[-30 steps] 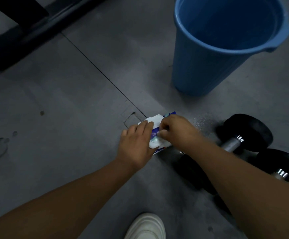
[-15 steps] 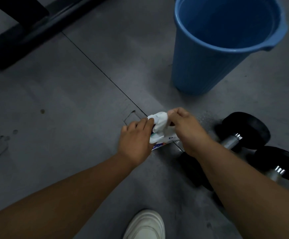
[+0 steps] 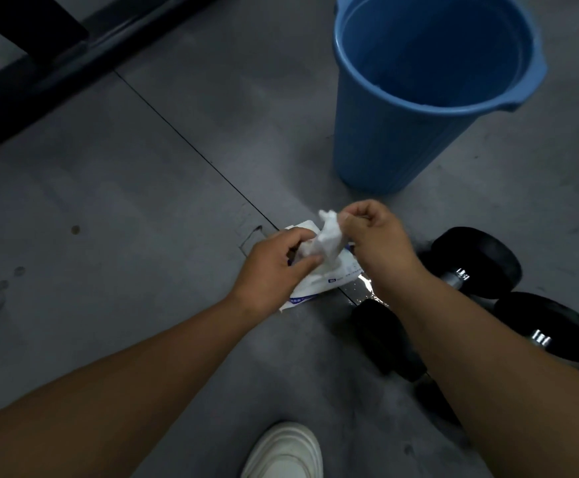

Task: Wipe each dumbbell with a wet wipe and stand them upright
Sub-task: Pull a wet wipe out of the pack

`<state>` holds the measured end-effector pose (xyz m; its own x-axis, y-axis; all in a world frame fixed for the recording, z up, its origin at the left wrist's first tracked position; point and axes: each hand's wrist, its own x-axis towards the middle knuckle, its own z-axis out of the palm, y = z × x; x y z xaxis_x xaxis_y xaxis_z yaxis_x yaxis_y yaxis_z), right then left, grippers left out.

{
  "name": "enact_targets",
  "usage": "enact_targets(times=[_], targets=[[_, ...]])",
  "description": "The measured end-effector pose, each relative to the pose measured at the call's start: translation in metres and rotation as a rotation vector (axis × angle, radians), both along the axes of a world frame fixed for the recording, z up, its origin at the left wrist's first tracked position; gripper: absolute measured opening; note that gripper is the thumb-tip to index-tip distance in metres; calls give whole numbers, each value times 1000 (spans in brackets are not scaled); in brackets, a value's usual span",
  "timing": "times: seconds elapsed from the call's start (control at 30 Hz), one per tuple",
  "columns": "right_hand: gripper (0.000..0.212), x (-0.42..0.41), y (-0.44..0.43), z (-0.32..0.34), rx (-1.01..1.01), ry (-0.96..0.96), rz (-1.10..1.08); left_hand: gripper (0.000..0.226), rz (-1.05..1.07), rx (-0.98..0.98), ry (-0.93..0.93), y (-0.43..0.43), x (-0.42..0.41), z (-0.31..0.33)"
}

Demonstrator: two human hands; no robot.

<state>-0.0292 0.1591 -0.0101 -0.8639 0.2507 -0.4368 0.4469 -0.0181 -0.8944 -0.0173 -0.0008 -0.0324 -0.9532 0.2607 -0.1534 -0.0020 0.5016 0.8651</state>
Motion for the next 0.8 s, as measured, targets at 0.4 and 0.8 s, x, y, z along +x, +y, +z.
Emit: enact_targets(times=[0.4, 0.8], targets=[[17, -14, 4, 4, -87, -80, -44, 13, 45, -224, -74, -24, -8, -14], [24, -3, 33, 19, 39, -43, 47, 58, 35, -227, -36, -17, -8, -9]])
